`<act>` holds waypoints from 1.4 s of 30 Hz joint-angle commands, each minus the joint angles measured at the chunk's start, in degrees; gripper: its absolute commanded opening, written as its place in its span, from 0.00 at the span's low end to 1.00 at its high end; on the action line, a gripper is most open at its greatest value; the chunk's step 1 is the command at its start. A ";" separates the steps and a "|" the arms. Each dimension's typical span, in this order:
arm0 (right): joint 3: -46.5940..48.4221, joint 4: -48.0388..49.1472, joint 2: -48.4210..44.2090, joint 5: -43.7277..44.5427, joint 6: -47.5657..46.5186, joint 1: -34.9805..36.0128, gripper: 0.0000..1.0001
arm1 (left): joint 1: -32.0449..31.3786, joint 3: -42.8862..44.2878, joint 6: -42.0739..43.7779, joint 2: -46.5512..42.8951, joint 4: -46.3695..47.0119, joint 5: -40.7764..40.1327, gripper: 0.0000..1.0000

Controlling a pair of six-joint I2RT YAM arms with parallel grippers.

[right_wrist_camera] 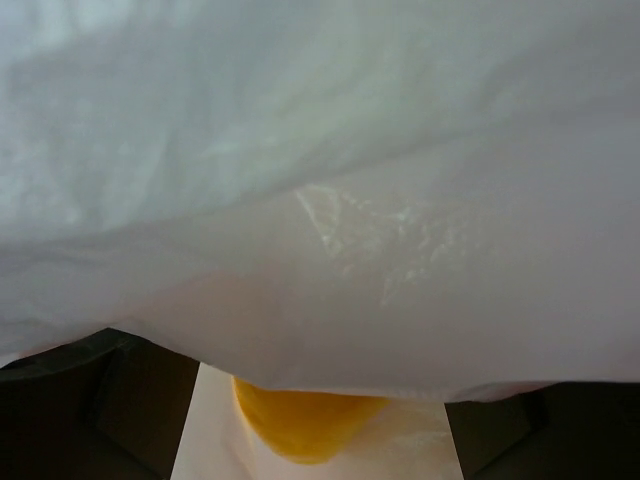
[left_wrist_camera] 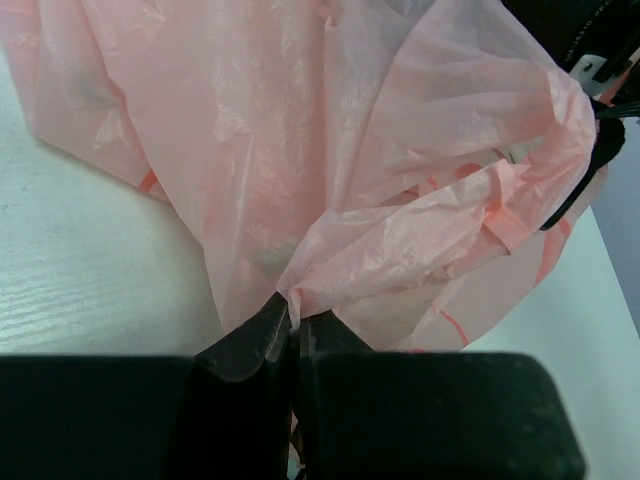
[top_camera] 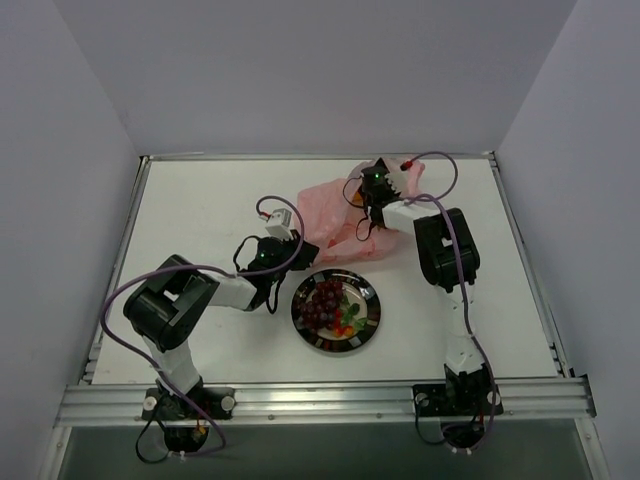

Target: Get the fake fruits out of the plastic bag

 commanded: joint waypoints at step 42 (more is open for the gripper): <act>-43.58 17.75 -52.30 -47.08 -28.53 -0.72 0.28 | 3.71 17.31 2.44 -3.90 -14.53 -10.24 0.02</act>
